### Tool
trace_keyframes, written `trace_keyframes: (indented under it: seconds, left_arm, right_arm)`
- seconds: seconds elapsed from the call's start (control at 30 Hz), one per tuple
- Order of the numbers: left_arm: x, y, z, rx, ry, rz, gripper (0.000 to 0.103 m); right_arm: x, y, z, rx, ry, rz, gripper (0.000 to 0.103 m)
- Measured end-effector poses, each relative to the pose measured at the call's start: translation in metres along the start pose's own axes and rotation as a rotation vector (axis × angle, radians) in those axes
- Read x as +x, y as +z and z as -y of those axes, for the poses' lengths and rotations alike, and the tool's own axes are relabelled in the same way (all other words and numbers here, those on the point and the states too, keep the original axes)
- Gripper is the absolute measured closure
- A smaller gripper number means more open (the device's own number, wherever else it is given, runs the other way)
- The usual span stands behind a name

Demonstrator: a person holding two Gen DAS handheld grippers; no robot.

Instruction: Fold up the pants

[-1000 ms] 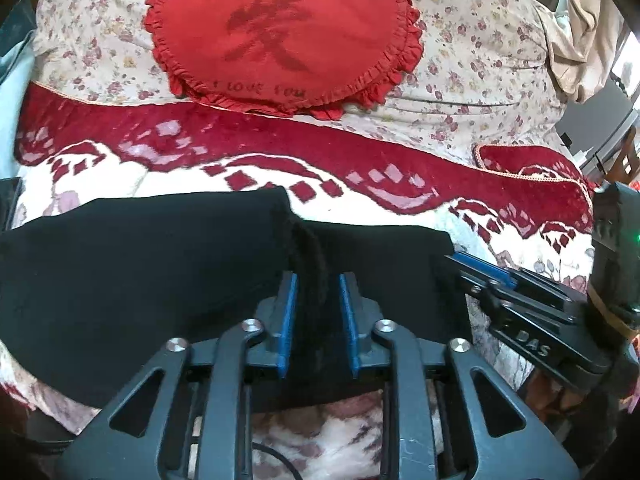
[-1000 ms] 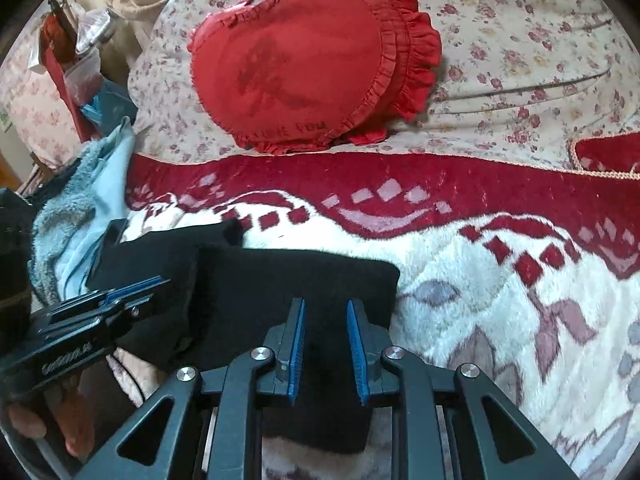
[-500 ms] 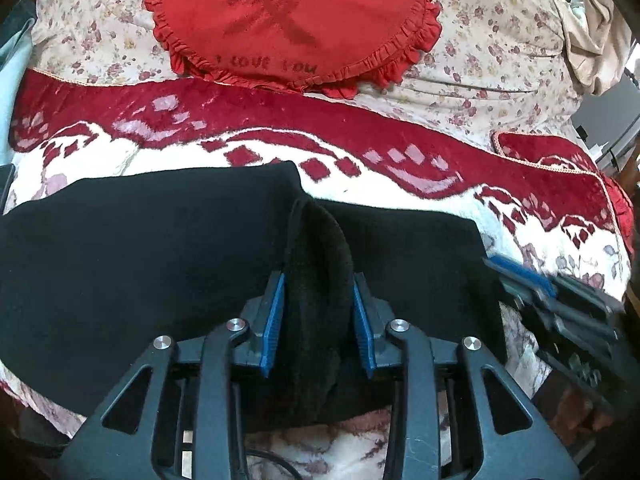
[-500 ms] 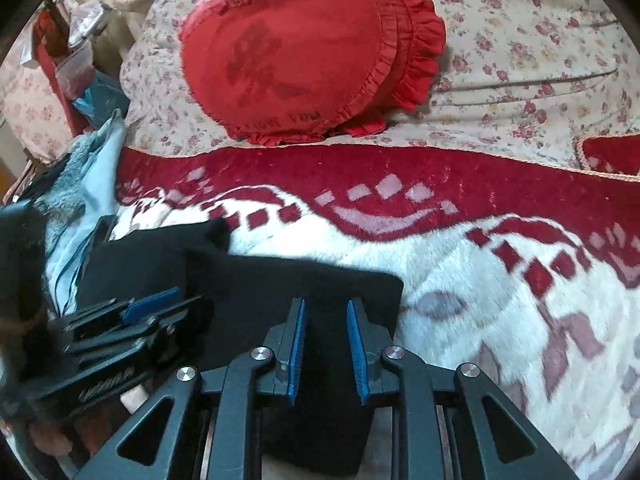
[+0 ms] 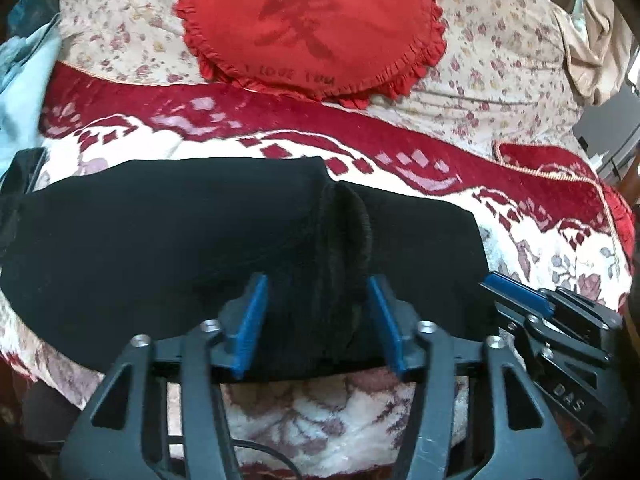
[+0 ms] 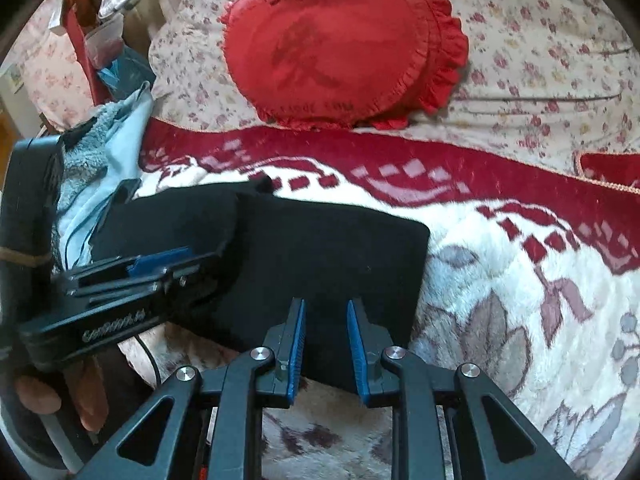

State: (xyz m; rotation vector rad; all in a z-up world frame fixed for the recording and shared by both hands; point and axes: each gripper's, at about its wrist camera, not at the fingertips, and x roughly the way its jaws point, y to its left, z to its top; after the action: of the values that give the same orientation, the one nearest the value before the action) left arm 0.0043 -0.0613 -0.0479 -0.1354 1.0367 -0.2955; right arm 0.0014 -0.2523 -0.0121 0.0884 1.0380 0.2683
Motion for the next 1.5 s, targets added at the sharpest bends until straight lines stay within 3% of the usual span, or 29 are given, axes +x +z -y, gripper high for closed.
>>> trace_keyframes:
  seconds: [0.2, 0.3, 0.47, 0.7, 0.97, 1.5]
  left_arm:
    - [-0.015, -0.005, -0.02, -0.03, 0.028, 0.021, 0.049]
    - [-0.024, -0.007, -0.034, -0.056, 0.042, 0.04, 0.049]
    - [-0.036, -0.009, -0.056, -0.102, 0.066, 0.057, 0.049]
    - [-0.045, -0.013, -0.089, -0.164, 0.103, 0.065, 0.049]
    - [-0.048, -0.02, -0.122, -0.229, 0.159, 0.07, 0.049]
    - [-0.065, -0.043, -0.188, -0.449, 0.131, 0.098, 0.049]
  right_arm:
    - [0.013, 0.012, -0.023, -0.023, 0.043, -0.006, 0.08]
    - [0.028, 0.015, -0.032, -0.021, 0.065, -0.022, 0.069]
    - [0.046, 0.016, -0.043, -0.053, 0.042, -0.064, 0.068]
    - [0.04, 0.037, -0.07, -0.085, 0.11, -0.034, 0.068]
    - [0.061, 0.052, -0.111, -0.136, 0.187, -0.044, 0.067]
    - [0.116, 0.074, -0.18, -0.267, 0.255, -0.107, 0.066]
